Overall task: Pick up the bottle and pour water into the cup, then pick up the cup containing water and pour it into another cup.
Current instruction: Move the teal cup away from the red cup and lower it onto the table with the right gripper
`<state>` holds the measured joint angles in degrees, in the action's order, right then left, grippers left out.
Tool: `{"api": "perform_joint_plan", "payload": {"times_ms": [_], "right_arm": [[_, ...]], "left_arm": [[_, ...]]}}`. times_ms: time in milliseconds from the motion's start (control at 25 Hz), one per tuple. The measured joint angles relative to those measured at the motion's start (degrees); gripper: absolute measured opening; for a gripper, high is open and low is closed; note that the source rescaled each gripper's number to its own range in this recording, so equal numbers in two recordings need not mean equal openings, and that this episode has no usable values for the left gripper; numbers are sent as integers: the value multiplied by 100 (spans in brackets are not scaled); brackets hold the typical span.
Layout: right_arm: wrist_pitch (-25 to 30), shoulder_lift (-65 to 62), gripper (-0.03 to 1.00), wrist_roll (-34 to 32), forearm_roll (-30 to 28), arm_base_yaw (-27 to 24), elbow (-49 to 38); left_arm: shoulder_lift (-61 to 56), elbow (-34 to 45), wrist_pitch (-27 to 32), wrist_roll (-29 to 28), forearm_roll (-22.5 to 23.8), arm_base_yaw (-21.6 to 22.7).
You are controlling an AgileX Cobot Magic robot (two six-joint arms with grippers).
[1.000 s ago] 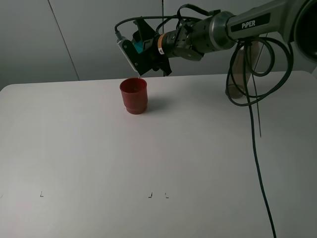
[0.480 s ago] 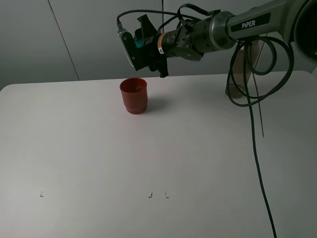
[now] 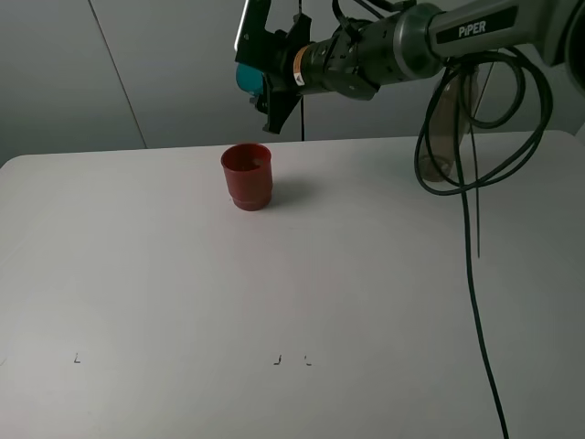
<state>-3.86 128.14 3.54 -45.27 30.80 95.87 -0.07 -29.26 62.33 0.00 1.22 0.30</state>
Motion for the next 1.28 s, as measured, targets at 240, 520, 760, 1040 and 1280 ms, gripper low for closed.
{"api": "perform_joint_plan", "payload": {"times_ms": [240, 520, 760, 1040, 1280], "right_arm": [[-63, -410, 8, -1194, 244, 0, -630], [-259, -1268, 8, -1295, 1195, -162, -1913], [-519, -2098, 8, -1306, 2044, -433, -3206], [-2156, -2520, 8, -1315, 2818, -794, -4774], [-3575, -2529, 8, -1292, 3132, -1029, -5757]], "left_arm": [[0, 0, 0, 39, 0, 0], [0, 0, 0, 39, 0, 0], [0, 0, 0, 39, 0, 0], [0, 0, 0, 39, 0, 0], [0, 0, 0, 39, 0, 0]]}}
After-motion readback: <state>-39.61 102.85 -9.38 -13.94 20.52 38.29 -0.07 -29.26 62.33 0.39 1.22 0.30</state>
